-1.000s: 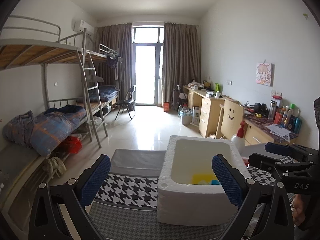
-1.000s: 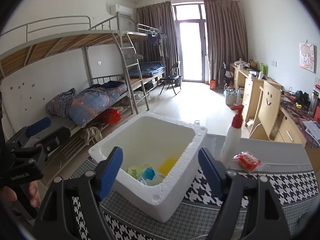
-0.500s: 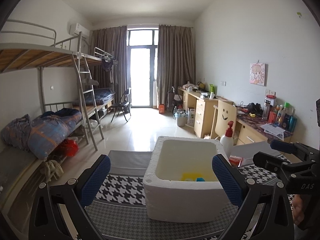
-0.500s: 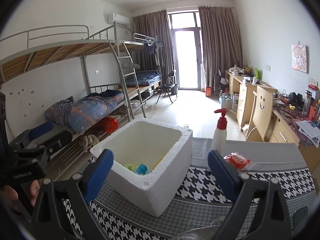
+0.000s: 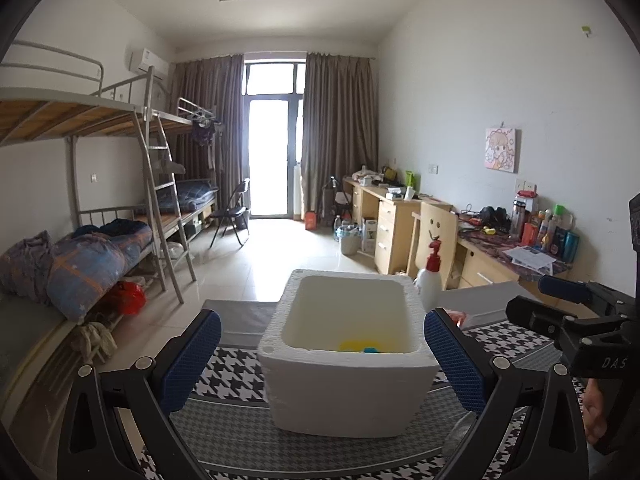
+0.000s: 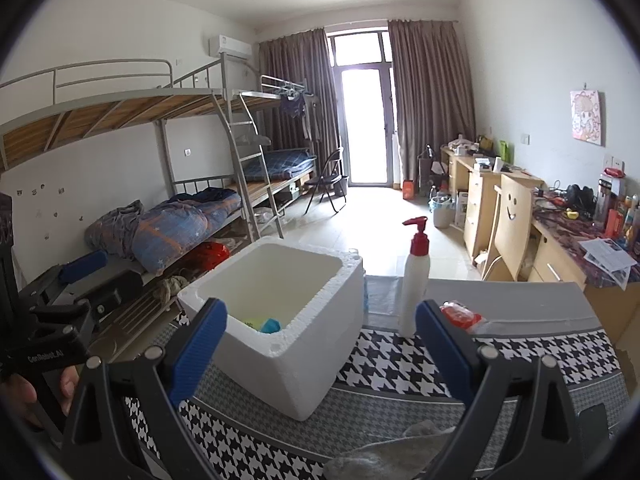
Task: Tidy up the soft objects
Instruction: 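Withdraw both grippers from the foam box back toward the grey cloth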
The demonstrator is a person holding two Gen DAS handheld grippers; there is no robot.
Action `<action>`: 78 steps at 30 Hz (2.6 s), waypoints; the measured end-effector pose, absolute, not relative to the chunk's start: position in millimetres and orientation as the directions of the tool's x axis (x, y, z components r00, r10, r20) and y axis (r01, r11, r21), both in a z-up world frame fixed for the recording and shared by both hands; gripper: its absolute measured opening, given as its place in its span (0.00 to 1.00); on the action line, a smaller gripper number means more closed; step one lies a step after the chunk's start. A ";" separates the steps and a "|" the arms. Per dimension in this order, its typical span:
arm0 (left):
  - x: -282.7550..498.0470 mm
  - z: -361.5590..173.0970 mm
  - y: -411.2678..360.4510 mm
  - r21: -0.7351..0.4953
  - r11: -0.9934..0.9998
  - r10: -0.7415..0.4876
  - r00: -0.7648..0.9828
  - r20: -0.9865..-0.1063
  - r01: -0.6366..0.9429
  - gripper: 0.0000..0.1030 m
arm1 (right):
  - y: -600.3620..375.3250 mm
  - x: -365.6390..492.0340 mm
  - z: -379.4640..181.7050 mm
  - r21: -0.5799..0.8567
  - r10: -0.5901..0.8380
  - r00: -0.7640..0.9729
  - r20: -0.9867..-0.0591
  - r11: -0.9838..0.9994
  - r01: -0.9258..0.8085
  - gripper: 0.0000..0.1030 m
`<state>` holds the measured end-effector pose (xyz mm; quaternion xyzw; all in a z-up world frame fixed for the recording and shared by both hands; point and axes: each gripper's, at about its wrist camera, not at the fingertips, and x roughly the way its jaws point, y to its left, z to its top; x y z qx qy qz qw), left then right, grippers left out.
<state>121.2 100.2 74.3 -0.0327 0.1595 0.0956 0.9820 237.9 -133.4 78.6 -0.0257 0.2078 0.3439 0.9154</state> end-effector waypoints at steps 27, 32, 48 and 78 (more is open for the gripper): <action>113.5 61.1 67.1 -0.043 0.994 0.083 0.950 -0.302 -0.101 0.99 | -172.8 217.9 68.7 0.083 0.591 0.719 -0.365 0.790 -0.607 0.94; 115.1 55.3 60.8 -0.055 0.995 0.062 0.948 -0.311 -0.083 0.99 | -179.6 215.5 61.5 0.074 0.576 0.730 -0.368 0.801 -0.595 0.94; 117.1 37.9 49.8 -0.075 0.996 0.018 0.945 -0.325 -0.044 0.99 | -198.7 214.6 47.7 0.090 0.551 0.745 -0.375 0.822 -0.563 0.94; 122.6 0.3 20.1 -0.075 0.997 -0.059 0.917 -0.395 0.032 0.99 | -223.7 223.6 11.6 0.114 0.501 0.737 -0.453 0.853 -0.510 0.94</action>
